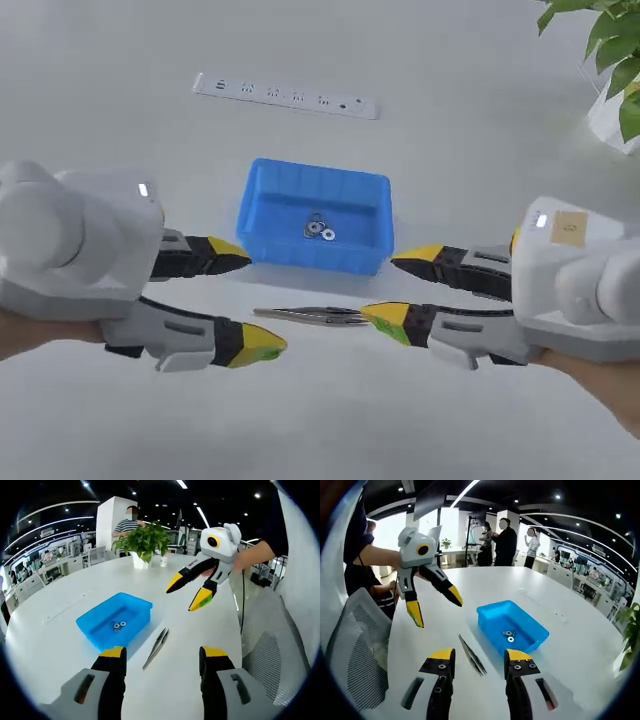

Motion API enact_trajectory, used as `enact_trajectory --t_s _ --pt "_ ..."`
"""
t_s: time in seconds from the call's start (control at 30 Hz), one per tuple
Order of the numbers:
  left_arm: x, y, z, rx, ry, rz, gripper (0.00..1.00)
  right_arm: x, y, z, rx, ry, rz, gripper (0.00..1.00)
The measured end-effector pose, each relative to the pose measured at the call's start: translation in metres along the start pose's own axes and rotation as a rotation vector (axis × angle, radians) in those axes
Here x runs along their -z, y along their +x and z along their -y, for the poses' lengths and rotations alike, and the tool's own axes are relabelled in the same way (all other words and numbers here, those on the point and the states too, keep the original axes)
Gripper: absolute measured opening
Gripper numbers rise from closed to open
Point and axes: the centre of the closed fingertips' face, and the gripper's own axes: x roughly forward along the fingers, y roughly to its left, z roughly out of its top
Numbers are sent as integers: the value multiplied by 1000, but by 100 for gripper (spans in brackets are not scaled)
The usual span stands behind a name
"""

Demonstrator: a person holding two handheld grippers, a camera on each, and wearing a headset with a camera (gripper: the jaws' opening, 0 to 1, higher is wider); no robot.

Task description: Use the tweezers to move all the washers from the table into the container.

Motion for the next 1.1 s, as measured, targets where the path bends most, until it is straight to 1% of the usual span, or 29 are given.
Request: enact_trajectory --t_s 0.03,0.07,0.1,0.13,0.2,0.23,0.33,0.37,0.43,0.47,0.57,0.67,0.73,0.8,0.87,0.93,0.97,1.03,1.1 --pt "0 -2 -1 -18 10 -8 66 0 -2 3 19 -17 -6 44" --pt "0 -7 -7 -64 30 -21 66 -1 -5 5 36 -17 -4 47" --pt "-1 -10 -10 -90 24 -22 67 -6 -9 8 65 27 17 50" --pt "-2 -14 -13 -119 -17 -14 68 -9 -11 9 80 44 35 54" --pt "-12 -19 -15 -148 -90 49 75 -12 -15 12 108 60 53 57" --pt "-16 -22 -16 -158 -94 67 76 -13 -17 12 114 74 56 59" --pt "-18 -28 -11 -164 -66 55 76 -15 -24 8 104 103 67 65" --pt "-19 -29 -8 -161 -52 53 77 -15 -25 6 99 101 69 67" --pt "-21 -31 -3 -149 -51 62 83 -16 -29 1 87 95 70 71" --pt "-23 -31 0 -145 -48 72 86 -16 -31 -3 71 87 72 72" --pt "-25 -34 10 -141 -23 72 99 -16 -34 -7 62 82 65 76" --pt "-26 -39 15 -148 6 62 100 -17 -38 -8 62 76 66 81" --pt "-28 -43 17 -161 18 57 100 -21 -42 -8 64 75 82 85" --pt "-30 -49 15 -186 38 60 100 -25 -45 -7 77 67 92 88" --pt "-32 -54 13 -206 45 61 100 -28 -49 -6 82 53 98 92" --pt "-34 -58 10 -227 57 57 100 -30 -51 -7 87 24 97 99" --pt "-36 -62 9 -243 65 54 100 -29 -52 -8 87 0 86 100" --pt "-40 -66 7 -267 76 62 100 -27 -53 -11 79 -41 61 100" --pt "-43 -69 7 -278 77 68 100 -21 -54 -17 68 -74 30 100"
